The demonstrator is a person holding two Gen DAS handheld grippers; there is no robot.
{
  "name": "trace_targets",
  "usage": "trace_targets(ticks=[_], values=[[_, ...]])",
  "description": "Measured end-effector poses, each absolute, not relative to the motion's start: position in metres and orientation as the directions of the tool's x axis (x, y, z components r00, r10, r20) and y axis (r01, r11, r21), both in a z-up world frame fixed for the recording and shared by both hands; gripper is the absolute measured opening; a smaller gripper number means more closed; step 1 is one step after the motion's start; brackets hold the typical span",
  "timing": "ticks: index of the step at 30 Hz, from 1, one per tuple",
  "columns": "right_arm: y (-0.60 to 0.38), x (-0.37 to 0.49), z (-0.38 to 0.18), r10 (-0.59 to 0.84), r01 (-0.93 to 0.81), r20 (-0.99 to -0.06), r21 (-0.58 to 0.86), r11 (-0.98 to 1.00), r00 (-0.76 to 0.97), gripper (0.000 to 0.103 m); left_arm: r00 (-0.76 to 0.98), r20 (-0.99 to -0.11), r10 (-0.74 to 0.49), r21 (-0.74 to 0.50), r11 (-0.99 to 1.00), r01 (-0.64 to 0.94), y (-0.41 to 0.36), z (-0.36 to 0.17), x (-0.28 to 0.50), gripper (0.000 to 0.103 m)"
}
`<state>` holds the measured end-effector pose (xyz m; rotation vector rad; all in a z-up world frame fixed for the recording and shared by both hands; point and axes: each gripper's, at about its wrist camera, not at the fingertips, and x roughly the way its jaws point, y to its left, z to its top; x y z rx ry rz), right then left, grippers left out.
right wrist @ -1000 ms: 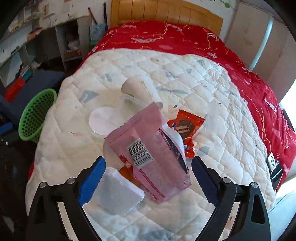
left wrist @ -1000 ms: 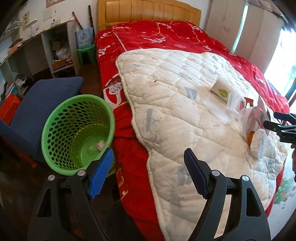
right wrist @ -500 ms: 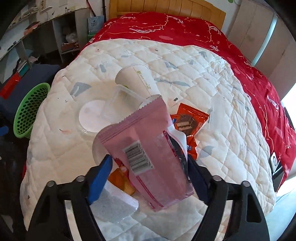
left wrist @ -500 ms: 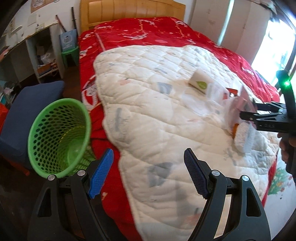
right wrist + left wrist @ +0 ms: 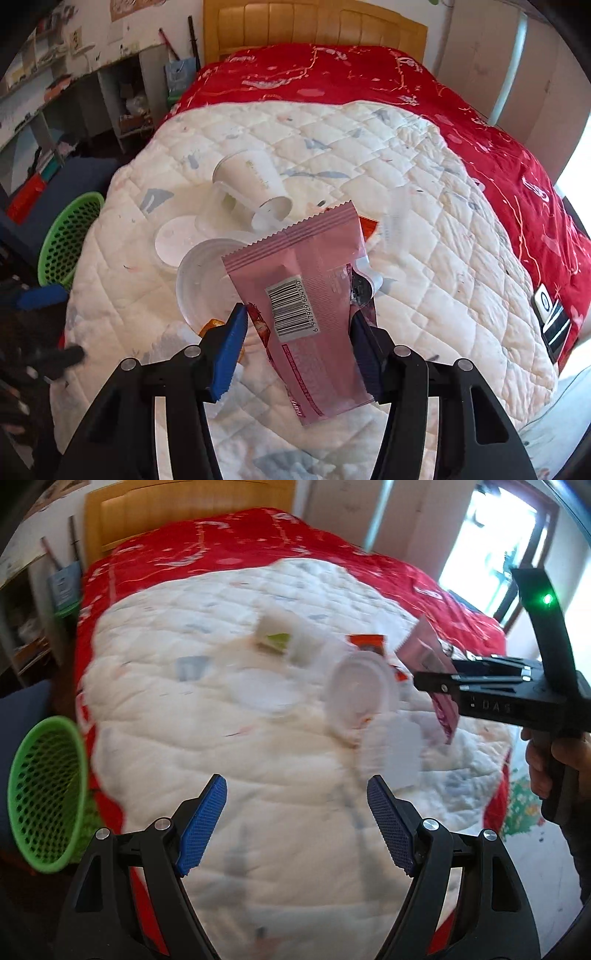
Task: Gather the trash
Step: 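Grasp the white foam block with the left gripper while the right gripper holds the wrapper, then drop the foam block into the green wastebasket with the left gripper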
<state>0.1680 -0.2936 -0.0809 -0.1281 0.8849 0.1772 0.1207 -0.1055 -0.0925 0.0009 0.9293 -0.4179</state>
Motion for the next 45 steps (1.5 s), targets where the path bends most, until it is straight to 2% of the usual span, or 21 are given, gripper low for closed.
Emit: trace_targets(ticks=[8, 22, 24, 25, 35, 39, 45], values=[[-0.327, 0.149, -0.062, 0.118, -0.155, -0.740, 0.018, 0.988, 0.662, 0.053, 0.467, -0.787, -0.403, -0.211, 0.887, 0.410, -0.153, -0.102, 0.129, 0.077], [-0.357, 0.132, -0.057, 0.153, -0.101, -0.711, 0.115, 0.988, 0.687, 0.053, 0.441, -0.849, -0.291, -0.098, 0.907, 0.410, -0.207, -0.130, 0.137, 0.079], [-0.358, 0.130, -0.057, 0.158, -0.100, -0.711, 0.123, 0.987, 0.685, 0.053, 0.436, -0.850, -0.295, -0.104, 0.906, 0.410, -0.207, -0.131, 0.137, 0.071], [-0.358, 0.129, -0.058, 0.158, -0.099, -0.710, 0.124, 0.987, 0.686, 0.053, 0.425, -0.851, -0.307, -0.121, 0.904, 0.410, -0.205, -0.132, 0.137, 0.064], [-0.338, 0.117, -0.046, 0.199, -0.136, -0.689, 0.146, 0.980, 0.697, 0.053, 0.496, -0.797, -0.345, -0.180, 0.919, 0.350, -0.149, -0.105, 0.125, 0.063], [-0.322, 0.114, -0.038, 0.224, -0.163, -0.676, 0.154, 0.975, 0.702, 0.053, 0.542, -0.779, -0.314, -0.186, 0.942, 0.278, -0.108, -0.091, 0.123, 0.063], [-0.289, 0.116, -0.027, 0.269, -0.219, -0.663, 0.160, 0.962, 0.699, 0.053, 0.613, -0.763, -0.206, -0.160, 0.979, 0.130, -0.032, -0.079, 0.126, 0.063]])
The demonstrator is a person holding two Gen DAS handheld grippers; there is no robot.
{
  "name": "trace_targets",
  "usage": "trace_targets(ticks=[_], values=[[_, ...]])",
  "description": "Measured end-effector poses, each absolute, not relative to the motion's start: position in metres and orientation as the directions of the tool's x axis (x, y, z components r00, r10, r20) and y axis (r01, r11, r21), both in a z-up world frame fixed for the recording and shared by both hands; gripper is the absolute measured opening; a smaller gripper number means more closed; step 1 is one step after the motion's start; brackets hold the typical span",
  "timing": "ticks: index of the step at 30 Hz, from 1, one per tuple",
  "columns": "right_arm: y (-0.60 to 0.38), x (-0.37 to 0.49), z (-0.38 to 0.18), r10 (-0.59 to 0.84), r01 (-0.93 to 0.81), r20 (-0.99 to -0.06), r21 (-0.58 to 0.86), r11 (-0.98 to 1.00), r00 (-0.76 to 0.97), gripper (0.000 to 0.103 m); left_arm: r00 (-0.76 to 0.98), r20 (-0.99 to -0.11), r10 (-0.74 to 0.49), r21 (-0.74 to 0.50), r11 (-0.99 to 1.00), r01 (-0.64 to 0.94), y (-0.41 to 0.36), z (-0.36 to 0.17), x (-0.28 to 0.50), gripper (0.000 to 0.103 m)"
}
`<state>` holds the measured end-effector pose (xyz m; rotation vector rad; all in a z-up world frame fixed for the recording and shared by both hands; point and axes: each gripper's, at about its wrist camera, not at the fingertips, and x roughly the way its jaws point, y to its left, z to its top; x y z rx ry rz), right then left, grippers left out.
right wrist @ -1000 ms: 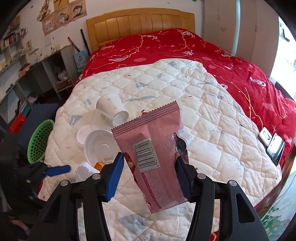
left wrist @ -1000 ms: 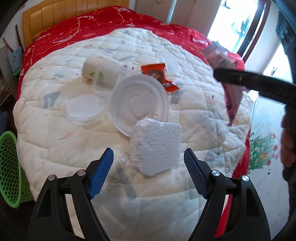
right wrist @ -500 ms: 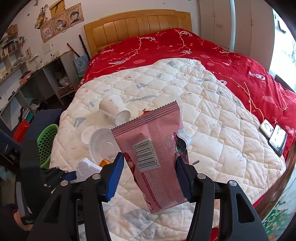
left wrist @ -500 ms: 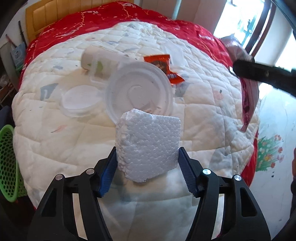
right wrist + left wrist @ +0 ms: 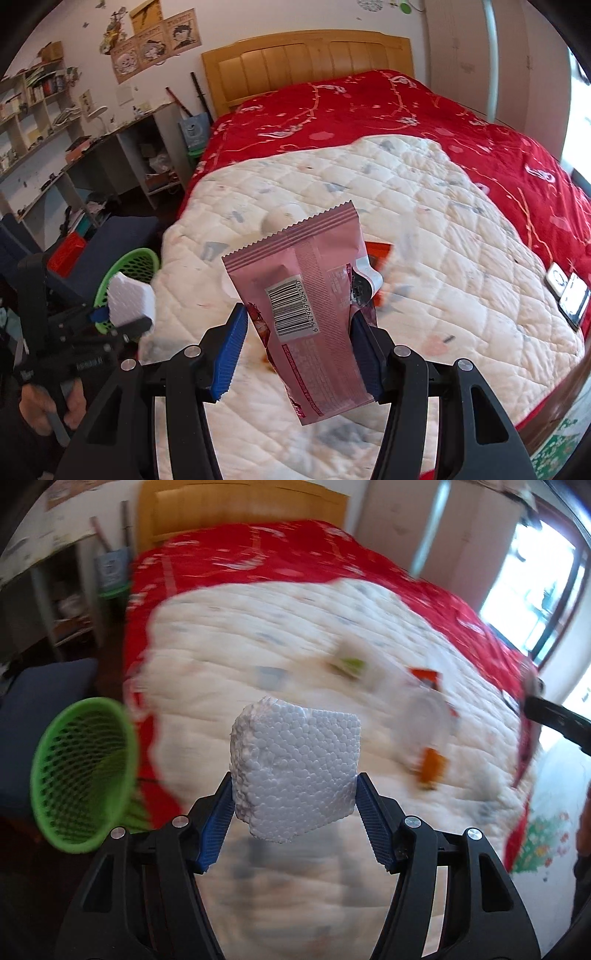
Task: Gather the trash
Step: 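Drop the foam block into the green wastebasket with the left gripper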
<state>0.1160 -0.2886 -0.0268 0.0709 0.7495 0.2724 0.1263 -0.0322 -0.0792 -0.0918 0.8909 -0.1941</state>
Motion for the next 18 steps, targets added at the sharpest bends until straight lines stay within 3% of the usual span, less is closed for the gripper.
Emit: trace_targets(ticks=[10, 18], values=[[-0.226, 0.133, -0.015, 0.339, -0.313, -0.651, 0.161, 0.936, 0.679, 0.053, 0.604, -0.797, -0.016, -0.124, 0.983, -0.138, 0.094, -0.103, 0.145, 0.063], [-0.190, 0.145, -0.014, 0.358, -0.350, -0.664, 0.152, 0.924, 0.656, 0.053, 0.545, -0.836, 0.069, -0.082, 0.965, -0.249, 0.158, -0.132, 0.164, 0.064]])
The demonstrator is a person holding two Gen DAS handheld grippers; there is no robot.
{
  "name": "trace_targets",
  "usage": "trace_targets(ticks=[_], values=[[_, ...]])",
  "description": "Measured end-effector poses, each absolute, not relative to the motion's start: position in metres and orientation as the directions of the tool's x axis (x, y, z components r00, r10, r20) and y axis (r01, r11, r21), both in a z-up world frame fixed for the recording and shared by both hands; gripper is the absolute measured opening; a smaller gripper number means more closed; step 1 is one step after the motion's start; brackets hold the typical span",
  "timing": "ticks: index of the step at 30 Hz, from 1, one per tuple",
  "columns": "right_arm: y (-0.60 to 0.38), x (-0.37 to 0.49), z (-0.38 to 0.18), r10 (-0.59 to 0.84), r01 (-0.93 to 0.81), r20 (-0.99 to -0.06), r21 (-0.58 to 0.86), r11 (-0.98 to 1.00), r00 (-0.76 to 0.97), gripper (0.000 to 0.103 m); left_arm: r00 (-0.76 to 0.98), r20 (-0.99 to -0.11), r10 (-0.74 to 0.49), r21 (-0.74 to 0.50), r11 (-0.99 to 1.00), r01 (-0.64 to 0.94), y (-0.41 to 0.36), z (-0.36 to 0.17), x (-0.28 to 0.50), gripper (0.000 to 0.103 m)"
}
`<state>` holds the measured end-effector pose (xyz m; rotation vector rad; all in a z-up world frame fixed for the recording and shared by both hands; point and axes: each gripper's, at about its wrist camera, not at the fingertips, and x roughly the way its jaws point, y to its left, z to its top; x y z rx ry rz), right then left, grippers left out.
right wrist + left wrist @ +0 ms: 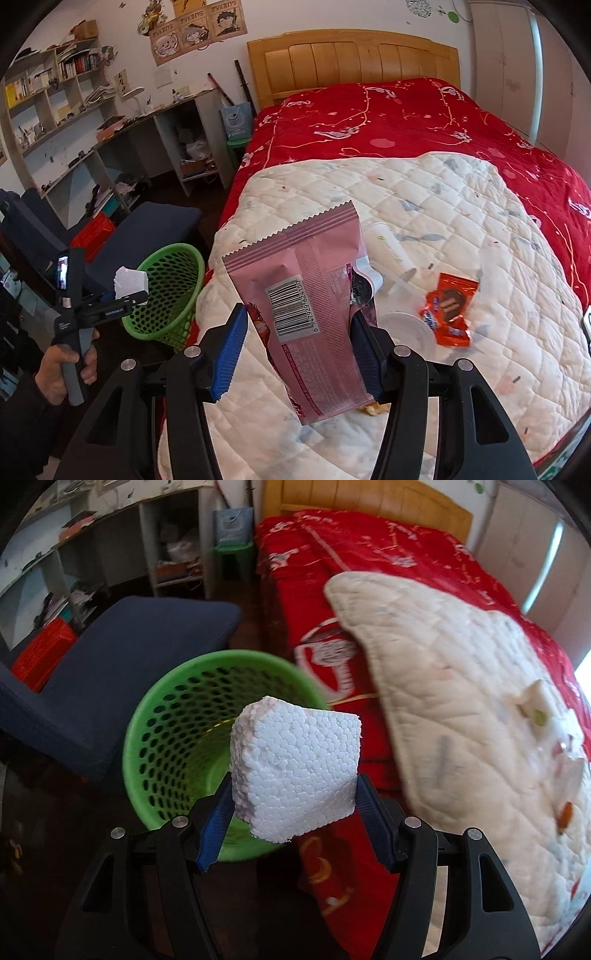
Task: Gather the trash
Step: 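Drop the foam block into the green wastebasket with the left gripper, then carry the pink wrapper over the wastebasket and open the right gripper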
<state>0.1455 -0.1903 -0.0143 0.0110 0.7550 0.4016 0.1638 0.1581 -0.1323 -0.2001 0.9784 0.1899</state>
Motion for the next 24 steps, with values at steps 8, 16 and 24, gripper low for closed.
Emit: trace_targets(ticks=[8, 16, 24], values=[[-0.168, 0.158, -0.019, 0.372, -0.365, -0.677, 0.160, 0.917, 0.635, 0.053, 0.479, -0.868, 0.130, -0.024, 0.953, -0.302, 0.188, -0.163, 0.189, 0.068], [-0.138, 0.173, -0.023, 0.398, -0.395, -0.685, 0.172, 0.902, 0.611, 0.053, 0.455, -0.875, 0.166, 0.004, 0.942, -0.336, 0.208, -0.170, 0.191, 0.085], [-0.099, 0.188, -0.029, 0.444, -0.440, -0.690, 0.199, 0.876, 0.572, 0.054, 0.478, -0.864, 0.157, -0.015, 0.941, -0.337, 0.221, -0.158, 0.180, 0.085]])
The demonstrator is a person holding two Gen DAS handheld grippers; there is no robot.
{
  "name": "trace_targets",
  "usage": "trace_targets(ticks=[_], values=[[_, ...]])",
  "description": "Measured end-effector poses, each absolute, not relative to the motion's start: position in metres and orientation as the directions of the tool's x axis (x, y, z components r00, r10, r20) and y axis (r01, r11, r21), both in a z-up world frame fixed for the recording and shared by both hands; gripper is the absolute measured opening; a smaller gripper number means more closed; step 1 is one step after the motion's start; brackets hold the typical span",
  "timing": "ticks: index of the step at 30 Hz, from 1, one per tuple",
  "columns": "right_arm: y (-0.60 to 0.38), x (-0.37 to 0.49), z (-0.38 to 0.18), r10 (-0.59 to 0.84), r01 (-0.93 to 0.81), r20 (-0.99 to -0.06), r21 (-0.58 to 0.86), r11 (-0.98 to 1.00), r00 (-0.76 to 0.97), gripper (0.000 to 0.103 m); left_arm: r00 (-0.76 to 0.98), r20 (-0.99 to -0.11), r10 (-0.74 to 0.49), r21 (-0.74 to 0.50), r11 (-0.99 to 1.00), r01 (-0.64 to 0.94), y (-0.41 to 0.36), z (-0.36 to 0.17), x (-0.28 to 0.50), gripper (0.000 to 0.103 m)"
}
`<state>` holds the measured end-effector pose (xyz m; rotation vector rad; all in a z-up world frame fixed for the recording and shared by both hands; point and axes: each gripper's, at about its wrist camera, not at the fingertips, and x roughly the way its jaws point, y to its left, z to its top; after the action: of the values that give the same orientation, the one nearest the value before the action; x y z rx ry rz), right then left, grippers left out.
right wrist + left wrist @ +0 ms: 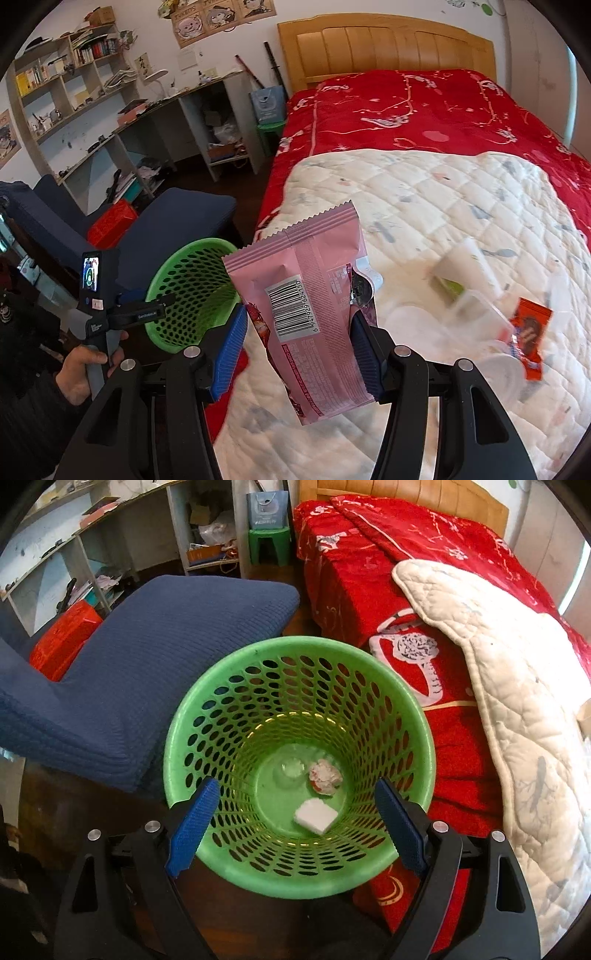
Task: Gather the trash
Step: 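Carry the pink wrapper over the wastebasket and open the right gripper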
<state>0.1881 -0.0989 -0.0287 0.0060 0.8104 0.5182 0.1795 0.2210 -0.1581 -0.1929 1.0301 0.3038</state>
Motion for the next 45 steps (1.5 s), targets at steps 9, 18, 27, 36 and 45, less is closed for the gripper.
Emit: trace_targets(ticks=[9, 18, 27, 36, 45], values=[[-0.051, 0.210, -0.041, 0.486, -0.466, -0.697, 0.241, 0.851, 0.527, 0.054, 0.518, -0.842, 0.152, -0.042, 0.939, -0.342, 0.236, -0.135, 0.165, 0.085], [0.004, 0.231, -0.060, 0.529, -0.479, -0.707, 0.300, 0.825, 0.469, 0.054, 0.533, -0.825, 0.187, -0.042, 0.920, -0.389, 0.257, -0.119, 0.157, 0.086], [0.065, 0.249, -0.078, 0.568, -0.457, -0.709, 0.376, 0.806, 0.419, 0.055, 0.533, -0.811, 0.240, -0.027, 0.896, -0.444, 0.279, -0.111, 0.148, 0.086], [0.115, 0.258, -0.095, 0.619, -0.441, -0.698, 0.458, 0.772, 0.360, 0.070, 0.532, -0.807, 0.256, -0.025, 0.885, -0.464, 0.289, -0.110, 0.143, 0.087], [0.098, 0.244, -0.090, 0.616, -0.454, -0.700, 0.446, 0.772, 0.361, 0.075, 0.531, -0.807, 0.258, -0.025, 0.884, -0.468, 0.285, -0.107, 0.135, 0.087]])
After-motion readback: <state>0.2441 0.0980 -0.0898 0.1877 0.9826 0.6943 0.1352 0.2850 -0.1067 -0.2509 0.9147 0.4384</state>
